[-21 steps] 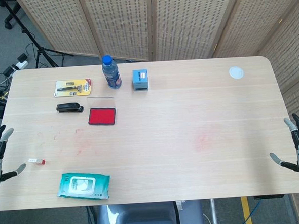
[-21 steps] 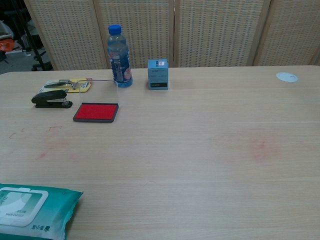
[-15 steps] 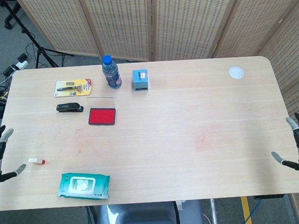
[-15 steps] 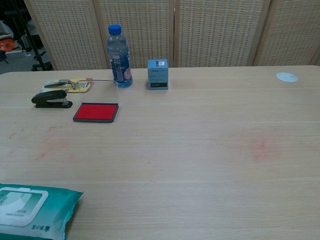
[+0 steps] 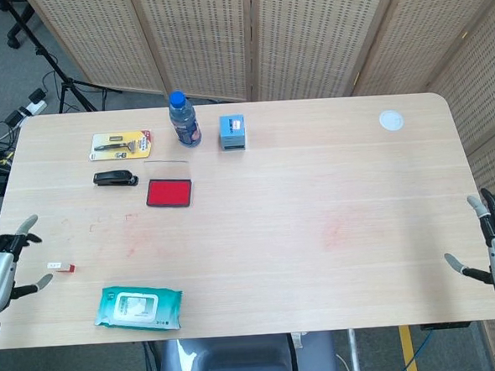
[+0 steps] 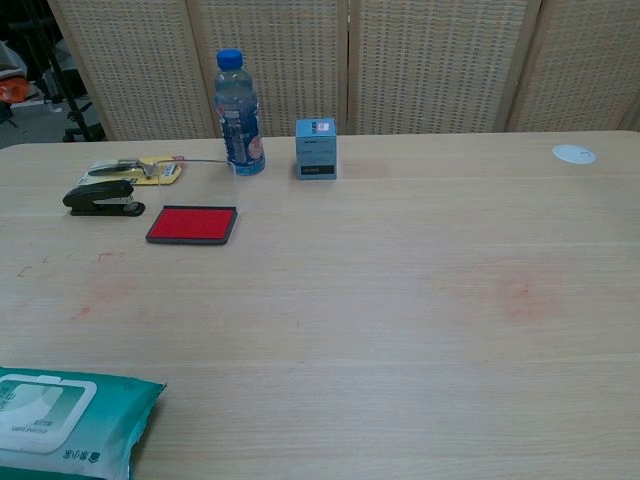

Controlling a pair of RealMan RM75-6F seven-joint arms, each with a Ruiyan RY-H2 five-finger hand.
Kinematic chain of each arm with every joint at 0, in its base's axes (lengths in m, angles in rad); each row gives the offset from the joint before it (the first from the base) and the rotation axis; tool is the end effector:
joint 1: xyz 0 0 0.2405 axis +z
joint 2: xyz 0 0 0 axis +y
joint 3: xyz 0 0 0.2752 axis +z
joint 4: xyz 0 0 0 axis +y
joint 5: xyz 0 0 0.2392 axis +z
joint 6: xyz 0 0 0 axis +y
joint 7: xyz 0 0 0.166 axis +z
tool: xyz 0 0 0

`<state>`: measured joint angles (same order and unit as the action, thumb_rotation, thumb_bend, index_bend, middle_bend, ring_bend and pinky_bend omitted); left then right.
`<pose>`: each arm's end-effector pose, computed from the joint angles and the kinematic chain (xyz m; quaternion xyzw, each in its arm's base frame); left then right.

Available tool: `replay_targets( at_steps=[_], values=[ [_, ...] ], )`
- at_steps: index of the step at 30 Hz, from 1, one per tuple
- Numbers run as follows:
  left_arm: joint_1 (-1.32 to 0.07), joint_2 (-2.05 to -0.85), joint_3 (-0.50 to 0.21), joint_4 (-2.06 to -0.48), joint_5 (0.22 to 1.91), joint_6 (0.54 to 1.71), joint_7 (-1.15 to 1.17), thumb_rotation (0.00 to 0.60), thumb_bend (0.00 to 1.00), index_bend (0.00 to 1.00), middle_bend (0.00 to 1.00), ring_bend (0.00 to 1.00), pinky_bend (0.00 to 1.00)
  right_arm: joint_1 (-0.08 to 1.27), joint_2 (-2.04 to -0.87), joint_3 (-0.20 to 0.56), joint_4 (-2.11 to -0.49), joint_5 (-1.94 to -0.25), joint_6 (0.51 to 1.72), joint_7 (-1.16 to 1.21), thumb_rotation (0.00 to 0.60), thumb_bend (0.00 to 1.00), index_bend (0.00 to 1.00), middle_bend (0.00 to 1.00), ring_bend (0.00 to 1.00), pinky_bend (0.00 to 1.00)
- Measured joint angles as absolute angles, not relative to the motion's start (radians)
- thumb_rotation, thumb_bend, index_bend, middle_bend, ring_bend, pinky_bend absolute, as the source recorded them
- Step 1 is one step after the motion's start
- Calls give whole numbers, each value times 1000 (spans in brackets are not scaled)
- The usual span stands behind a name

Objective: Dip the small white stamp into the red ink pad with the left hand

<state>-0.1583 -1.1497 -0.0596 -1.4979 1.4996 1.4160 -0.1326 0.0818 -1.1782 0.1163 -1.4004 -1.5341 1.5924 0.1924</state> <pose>-0.3498 0.2371 0.1347 -0.6042 -0.3991 -0.4068 0.5570 -0.3603 -0.2217 0.1690 0.5587 -0.3398 0.4599 0.6007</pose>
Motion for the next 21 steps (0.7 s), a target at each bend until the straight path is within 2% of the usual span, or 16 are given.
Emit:
replay_targets(
  at_steps=[5, 12, 21],
  values=[
    [-191, -1160, -47, -1443, 1490, 1328, -149, 600, 216, 118, 1000, 1000, 957, 84, -1182, 114, -1398, -1535, 1588, 184, 600, 53, 0, 0, 0, 0],
    [-238, -1194, -23, -1273, 1482, 1188, -307, 600, 264, 300, 1000, 1000, 959, 88, -1190, 110, -1402, -1538, 1581, 161, 600, 53, 0, 0, 0, 0],
    [-288, -1234, 43, -1114, 1521, 1051, -499, 600, 269, 350, 1000, 1000, 959, 92, -1199, 104, -1407, -1542, 1570, 135, 600, 53, 0, 0, 0, 0]
  ],
)
